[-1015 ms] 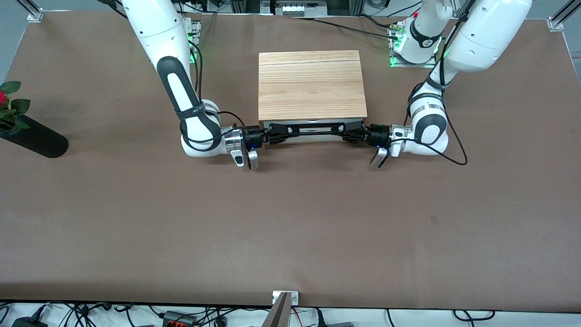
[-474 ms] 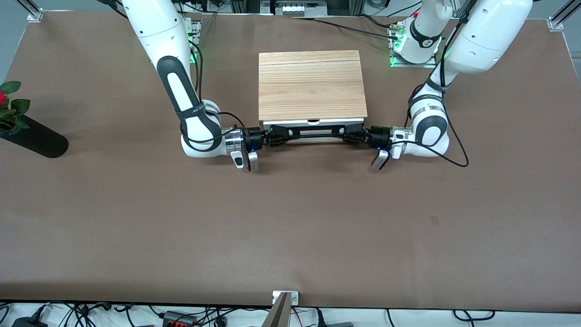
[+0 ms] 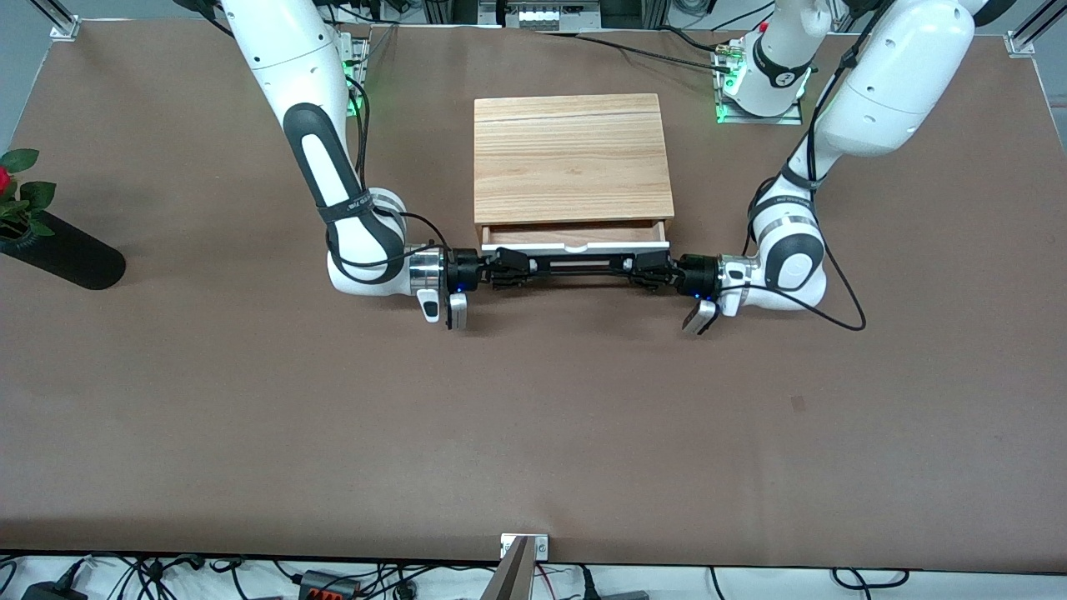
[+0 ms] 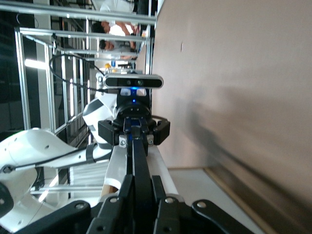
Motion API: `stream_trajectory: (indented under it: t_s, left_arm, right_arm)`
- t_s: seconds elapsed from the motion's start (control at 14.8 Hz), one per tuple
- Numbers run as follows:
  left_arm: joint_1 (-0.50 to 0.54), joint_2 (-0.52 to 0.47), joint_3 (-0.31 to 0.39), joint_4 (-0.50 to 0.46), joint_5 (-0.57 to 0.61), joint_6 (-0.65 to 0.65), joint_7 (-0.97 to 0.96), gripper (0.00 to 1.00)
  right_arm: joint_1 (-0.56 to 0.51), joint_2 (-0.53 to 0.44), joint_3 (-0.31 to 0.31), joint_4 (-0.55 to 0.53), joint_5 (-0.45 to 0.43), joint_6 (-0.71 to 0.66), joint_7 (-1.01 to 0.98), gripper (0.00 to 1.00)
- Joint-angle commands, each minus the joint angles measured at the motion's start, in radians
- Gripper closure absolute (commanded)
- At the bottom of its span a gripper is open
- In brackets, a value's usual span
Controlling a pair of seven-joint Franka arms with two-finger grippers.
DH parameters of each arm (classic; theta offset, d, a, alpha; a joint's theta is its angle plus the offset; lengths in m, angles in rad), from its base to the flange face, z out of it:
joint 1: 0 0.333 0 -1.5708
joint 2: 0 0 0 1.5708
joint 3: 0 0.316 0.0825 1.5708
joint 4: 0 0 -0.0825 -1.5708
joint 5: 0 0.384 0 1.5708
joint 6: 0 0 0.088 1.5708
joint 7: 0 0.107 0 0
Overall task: Pull top drawer with both arms simultaneously
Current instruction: 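Pull the handle outward with both grippers to slide the drawer open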
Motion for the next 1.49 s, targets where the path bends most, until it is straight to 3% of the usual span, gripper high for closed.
stream_trajectory:
  t_s: [0.0, 0.27, 0.81, 1.02, 1.22, 1.42]
  left_arm:
    - [0.003, 0.042, -0.003, 0.089, -0.007, -0.020, -0.048, 0.99]
    - [0.004, 0.067, 0.004, 0.149, -0.003, -0.016, -0.101, 0.99]
    - [0.004, 0.070, 0.014, 0.152, -0.001, -0.011, -0.103, 0.99]
    - [0.004, 0.070, 0.014, 0.152, -0.001, 0.003, -0.103, 0.99]
    - [0.004, 0.070, 0.014, 0.152, -0.003, 0.006, -0.105, 0.99]
    - [0.004, 0.070, 0.014, 0.161, -0.003, 0.018, -0.106, 0.99]
  right_arm:
    - [-0.018, 0.020, -0.004, 0.105, 0.081, 0.102, 0.032, 0.82]
    - [-0.016, 0.019, -0.004, 0.107, 0.119, 0.115, 0.027, 0.82]
    - [0.017, 0.026, -0.001, 0.133, 0.145, 0.204, 0.027, 0.82]
    - [0.017, 0.026, -0.002, 0.154, 0.127, 0.202, 0.032, 0.82]
    - [0.011, 0.029, -0.002, 0.151, 0.044, 0.202, 0.064, 0.81]
    - [0.008, 0.040, -0.002, 0.154, 0.044, 0.207, 0.070, 0.81]
